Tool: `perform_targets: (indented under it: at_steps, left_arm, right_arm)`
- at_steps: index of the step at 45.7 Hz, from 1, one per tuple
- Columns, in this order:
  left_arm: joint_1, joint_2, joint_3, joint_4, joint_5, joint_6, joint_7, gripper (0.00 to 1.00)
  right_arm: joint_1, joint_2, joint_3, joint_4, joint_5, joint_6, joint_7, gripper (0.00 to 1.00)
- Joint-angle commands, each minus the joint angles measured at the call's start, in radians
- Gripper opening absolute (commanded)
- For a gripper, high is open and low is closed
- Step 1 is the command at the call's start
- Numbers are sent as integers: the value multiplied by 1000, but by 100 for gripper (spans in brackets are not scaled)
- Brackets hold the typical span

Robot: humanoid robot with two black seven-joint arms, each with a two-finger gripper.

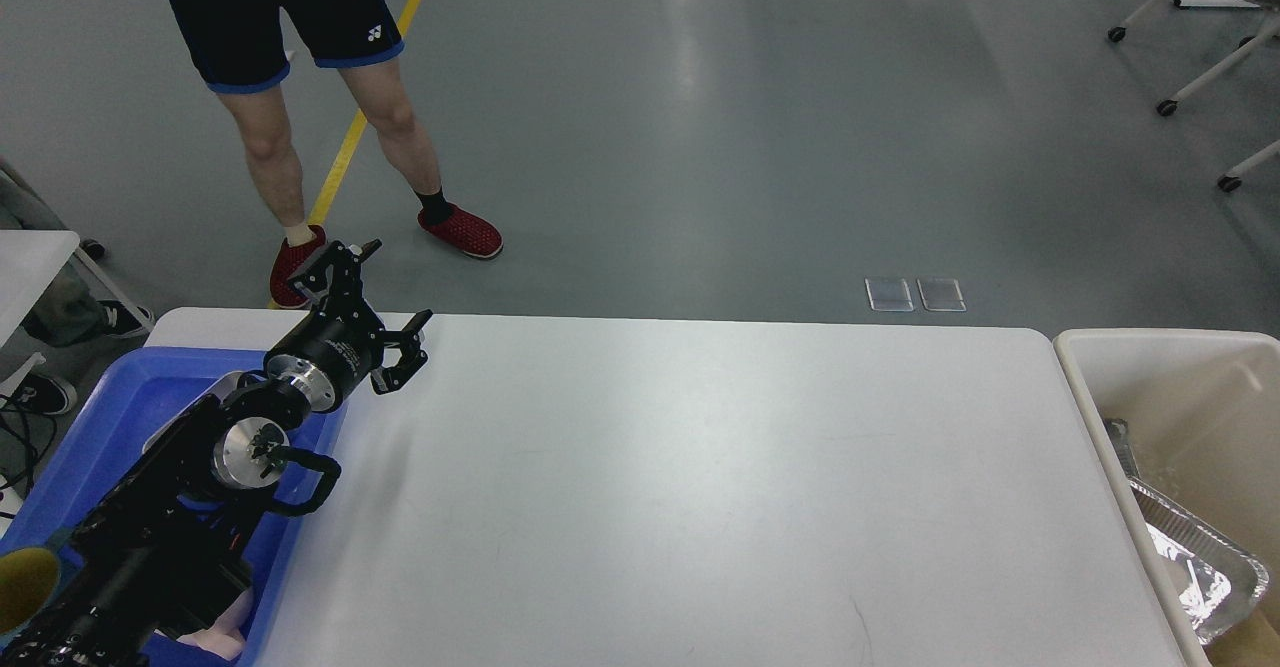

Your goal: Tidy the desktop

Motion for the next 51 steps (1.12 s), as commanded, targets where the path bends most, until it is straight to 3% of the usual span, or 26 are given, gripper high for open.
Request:
perform_targets:
  at_steps: [1, 13, 19, 28, 36, 39, 51]
  left_arm:
    - [3, 1, -3, 0, 1, 11, -1, 96]
    - [6, 1, -9, 0, -1, 11, -1, 96]
    - [9, 3, -12, 0, 1, 13, -3, 96]
    - [9, 1, -12, 0, -4, 24, -6, 96]
    - [7, -3, -14, 0, -4, 33, -6, 96]
    - [7, -5, -14, 0, -4, 33, -8, 96]
    - [7, -8, -14, 0, -4, 33, -9, 96]
  right_arm:
    - [119, 65, 3, 9, 0, -21, 13, 100]
    - [228, 292, 356, 17, 1, -26, 22, 100]
    - [223, 352, 410, 61, 1, -22, 42, 100]
    - [149, 403, 413, 222, 5, -22, 162, 100]
    - [67, 461, 413, 326, 5, -19, 389, 100]
    - [34, 484, 414, 359, 5, -18, 445, 100]
    - [-24, 544, 428, 412, 8, -30, 455, 100]
